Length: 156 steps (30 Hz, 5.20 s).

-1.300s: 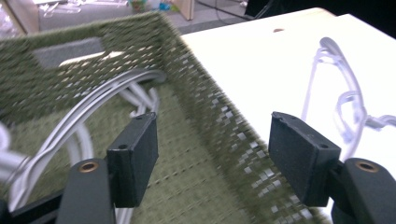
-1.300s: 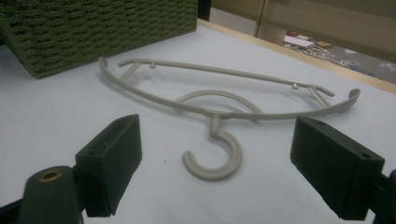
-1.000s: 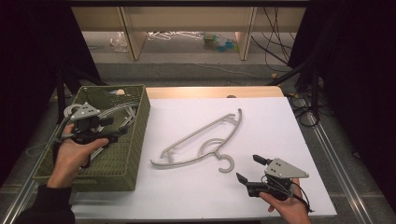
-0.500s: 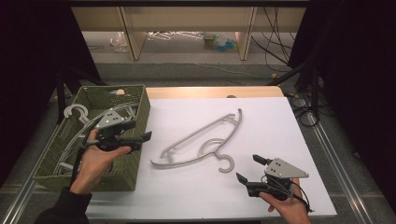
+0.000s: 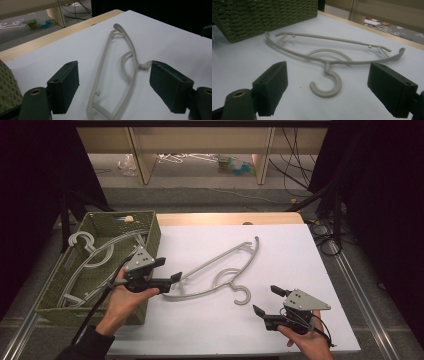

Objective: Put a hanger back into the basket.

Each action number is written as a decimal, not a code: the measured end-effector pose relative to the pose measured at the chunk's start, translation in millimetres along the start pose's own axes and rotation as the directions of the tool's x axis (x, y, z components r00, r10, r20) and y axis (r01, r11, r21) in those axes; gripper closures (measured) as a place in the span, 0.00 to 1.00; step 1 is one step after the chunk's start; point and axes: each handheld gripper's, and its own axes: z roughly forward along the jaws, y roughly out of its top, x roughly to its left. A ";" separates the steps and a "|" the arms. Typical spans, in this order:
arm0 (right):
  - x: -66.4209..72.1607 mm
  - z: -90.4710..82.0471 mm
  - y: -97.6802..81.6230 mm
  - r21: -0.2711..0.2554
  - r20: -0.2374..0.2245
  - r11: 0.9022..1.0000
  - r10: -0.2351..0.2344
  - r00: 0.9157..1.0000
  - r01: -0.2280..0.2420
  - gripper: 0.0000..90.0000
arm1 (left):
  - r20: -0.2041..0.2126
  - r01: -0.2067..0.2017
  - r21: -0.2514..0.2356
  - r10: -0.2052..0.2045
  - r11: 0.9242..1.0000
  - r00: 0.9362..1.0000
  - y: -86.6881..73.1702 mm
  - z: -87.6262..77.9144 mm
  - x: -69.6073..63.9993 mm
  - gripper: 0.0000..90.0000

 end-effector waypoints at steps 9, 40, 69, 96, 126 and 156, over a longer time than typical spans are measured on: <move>-1.2 -2.3 -0.1 0.019 0.000 1.000 0.011 1.000 -0.011 0.20 | 0.022 -0.025 0.007 0.025 1.000 0.999 -14.6 15.0 -25.0 0.22; 0.9 0.7 -0.2 0.010 0.008 1.000 -0.003 1.000 0.003 0.20 | 0.070 -0.079 0.105 0.072 0.991 0.995 -38.4 46.2 -52.4 0.23; 2.2 4.0 -0.2 -0.001 0.005 1.000 -0.019 1.000 0.019 0.20 | 0.096 -0.202 0.405 0.178 0.892 0.979 -34.3 126.5 -47.9 0.39; 2.9 4.7 0.4 0.008 -0.009 1.000 -0.023 1.000 0.023 0.20 | 0.183 -0.210 0.530 0.132 0.822 0.974 -30.1 154.6 -37.0 0.71; 2.3 2.2 1.1 -0.011 0.001 1.000 -0.024 1.000 0.024 0.20 | 0.258 -0.207 0.424 0.101 0.882 0.961 2.9 129.9 -18.8 0.90; 1.7 4.4 0.4 -0.002 0.001 1.000 -0.022 1.000 0.022 0.20 | 0.248 0.160 0.187 -0.204 0.969 0.947 18.6 90.5 15.6 0.91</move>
